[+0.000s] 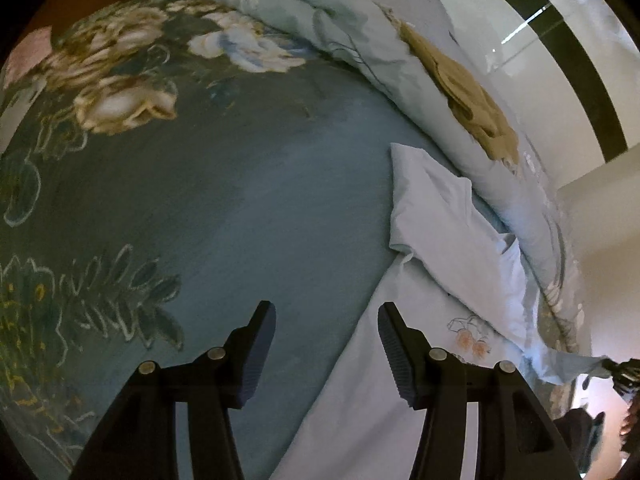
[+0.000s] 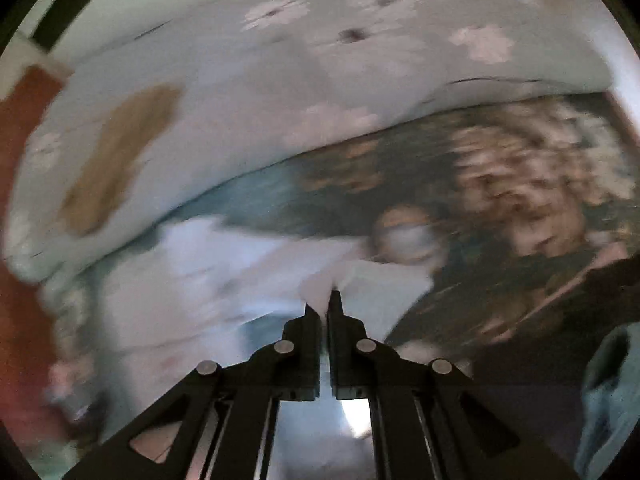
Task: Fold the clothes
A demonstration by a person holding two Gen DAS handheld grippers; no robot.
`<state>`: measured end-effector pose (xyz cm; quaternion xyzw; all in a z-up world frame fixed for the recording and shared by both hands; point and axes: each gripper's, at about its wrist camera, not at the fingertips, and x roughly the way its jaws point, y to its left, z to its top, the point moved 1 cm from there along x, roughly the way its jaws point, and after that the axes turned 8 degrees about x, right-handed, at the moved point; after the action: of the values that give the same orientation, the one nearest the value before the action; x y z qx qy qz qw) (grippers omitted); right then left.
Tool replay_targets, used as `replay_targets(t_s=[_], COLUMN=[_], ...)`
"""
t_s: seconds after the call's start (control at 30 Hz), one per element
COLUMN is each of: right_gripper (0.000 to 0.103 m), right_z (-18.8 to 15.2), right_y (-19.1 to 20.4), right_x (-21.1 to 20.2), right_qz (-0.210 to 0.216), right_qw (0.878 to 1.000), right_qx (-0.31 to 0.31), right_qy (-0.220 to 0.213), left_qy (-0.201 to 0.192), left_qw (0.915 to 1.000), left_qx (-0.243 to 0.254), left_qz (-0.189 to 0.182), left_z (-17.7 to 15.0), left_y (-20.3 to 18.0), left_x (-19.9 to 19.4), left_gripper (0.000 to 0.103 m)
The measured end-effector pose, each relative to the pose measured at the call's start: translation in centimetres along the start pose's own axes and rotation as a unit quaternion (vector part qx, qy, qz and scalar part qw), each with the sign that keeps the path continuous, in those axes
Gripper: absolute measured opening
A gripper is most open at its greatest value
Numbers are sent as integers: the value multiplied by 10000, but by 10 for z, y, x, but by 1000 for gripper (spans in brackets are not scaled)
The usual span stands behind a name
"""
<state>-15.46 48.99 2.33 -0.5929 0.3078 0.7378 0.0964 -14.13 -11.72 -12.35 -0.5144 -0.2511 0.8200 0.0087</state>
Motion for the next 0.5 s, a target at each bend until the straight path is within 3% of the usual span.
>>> replay_targets(t_s=[0.1,0.2,0.37,0.5], right_gripper=[3,3,3,3], right_z=[-16,-38,-45,-43], right_y=[50,93,131,165], right_x=[8,25,47,84], right_qz=[567,1171,2171,1895], right_qw=[9941,9784,9579,9614], right_qx=[-336,-392,335,363], right_qy=[856,1661,1850,1962], left_qy=[-4,-13,-42,-95], left_qw=[9997,9992,9978,9966], left_qx=[-164,-261,-481,-627], left_qz=[-155,-288,-450,-531], left_z=[-2,-4,-7,-8], left_y=[10,19,37,52], left_x=[-4,-8,-14,-21], left_gripper=[58,58,59,61])
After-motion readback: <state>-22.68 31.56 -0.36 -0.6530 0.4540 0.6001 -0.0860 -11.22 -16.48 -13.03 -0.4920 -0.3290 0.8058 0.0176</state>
